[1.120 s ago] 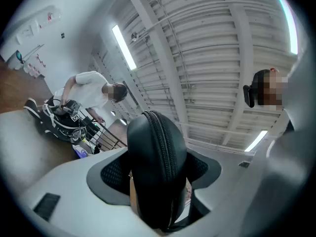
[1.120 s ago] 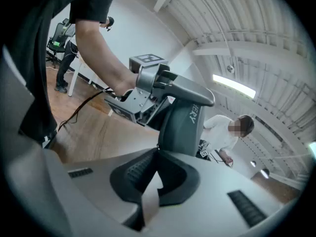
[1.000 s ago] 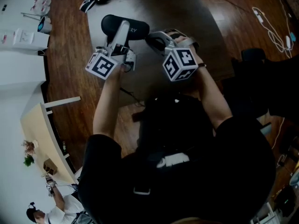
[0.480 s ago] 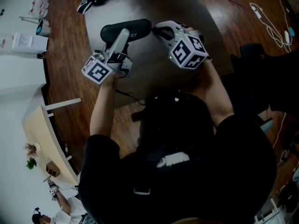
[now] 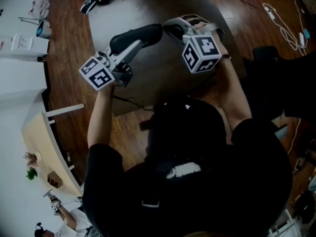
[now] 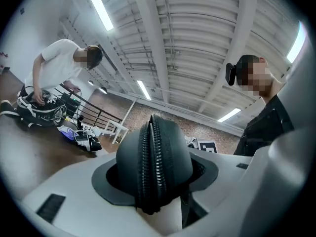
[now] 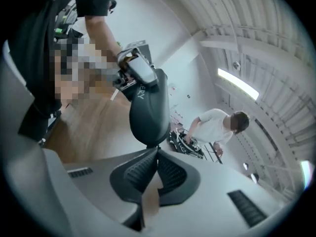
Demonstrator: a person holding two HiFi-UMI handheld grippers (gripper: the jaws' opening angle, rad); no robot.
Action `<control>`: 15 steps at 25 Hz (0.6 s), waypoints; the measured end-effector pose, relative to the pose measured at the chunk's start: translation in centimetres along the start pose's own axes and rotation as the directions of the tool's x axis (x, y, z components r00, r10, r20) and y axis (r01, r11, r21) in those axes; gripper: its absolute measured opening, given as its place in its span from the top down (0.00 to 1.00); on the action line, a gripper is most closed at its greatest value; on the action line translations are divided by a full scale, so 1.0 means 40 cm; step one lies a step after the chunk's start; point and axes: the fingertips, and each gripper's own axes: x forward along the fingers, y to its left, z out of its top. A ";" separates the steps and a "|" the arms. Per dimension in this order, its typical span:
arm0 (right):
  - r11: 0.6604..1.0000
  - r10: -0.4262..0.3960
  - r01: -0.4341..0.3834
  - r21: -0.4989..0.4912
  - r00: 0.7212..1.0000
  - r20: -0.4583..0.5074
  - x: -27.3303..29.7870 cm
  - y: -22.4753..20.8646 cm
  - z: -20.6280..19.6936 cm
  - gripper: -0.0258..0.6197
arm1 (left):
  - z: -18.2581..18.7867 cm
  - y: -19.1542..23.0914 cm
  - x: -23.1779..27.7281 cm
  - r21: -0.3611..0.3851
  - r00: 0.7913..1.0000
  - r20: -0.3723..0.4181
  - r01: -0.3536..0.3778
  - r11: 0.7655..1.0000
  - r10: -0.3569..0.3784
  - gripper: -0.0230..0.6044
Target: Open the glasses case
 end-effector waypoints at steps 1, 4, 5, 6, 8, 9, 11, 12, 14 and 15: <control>0.999 0.001 -0.002 -0.047 1.000 -0.006 0.000 -0.001 0.004 0.94 | 0.000 0.000 -0.002 -0.001 1.000 -0.013 0.004 1.000 -0.004 0.56; 0.985 -0.002 -0.003 -0.173 1.000 -0.030 0.002 0.003 0.008 0.94 | -0.022 0.002 -0.006 0.030 0.994 -0.106 0.012 0.999 -0.009 0.56; 0.981 -0.004 0.000 -0.192 1.000 -0.023 0.001 0.003 0.014 0.94 | -0.035 0.002 -0.008 0.034 0.990 -0.142 0.018 0.999 -0.013 0.56; 0.979 -0.003 0.002 -0.202 1.000 -0.008 -0.002 0.005 0.025 0.94 | -0.050 0.001 -0.011 0.038 0.983 -0.182 0.026 0.999 -0.019 0.56; 0.971 0.022 -0.021 -0.240 1.000 0.005 0.000 0.017 0.048 0.94 | -0.085 -0.001 -0.014 0.063 0.965 -0.261 0.037 0.997 -0.019 0.56; 0.962 0.041 -0.041 -0.269 0.999 -0.004 0.004 0.024 0.052 0.94 | -0.095 0.001 -0.013 0.074 0.959 -0.283 0.035 0.997 -0.013 0.56; 0.954 0.057 -0.057 -0.295 0.998 -0.010 0.014 0.027 0.051 0.94 | -0.100 0.011 -0.012 0.069 0.957 -0.289 0.022 0.997 -0.001 0.56; 0.953 0.052 -0.052 -0.298 0.999 -0.007 0.018 0.027 0.050 0.94 | -0.101 0.016 -0.011 0.060 0.958 -0.286 0.017 0.998 0.001 0.56; 0.977 0.017 -0.010 -0.214 0.999 0.028 0.024 0.015 0.044 0.94 | -0.092 0.025 -0.007 0.011 0.968 -0.249 0.017 1.000 -0.014 0.56; 0.996 -0.022 0.027 -0.085 0.998 0.067 0.026 -0.006 0.035 0.93 | -0.076 0.034 -0.006 -0.042 0.980 -0.197 0.019 0.999 -0.027 0.56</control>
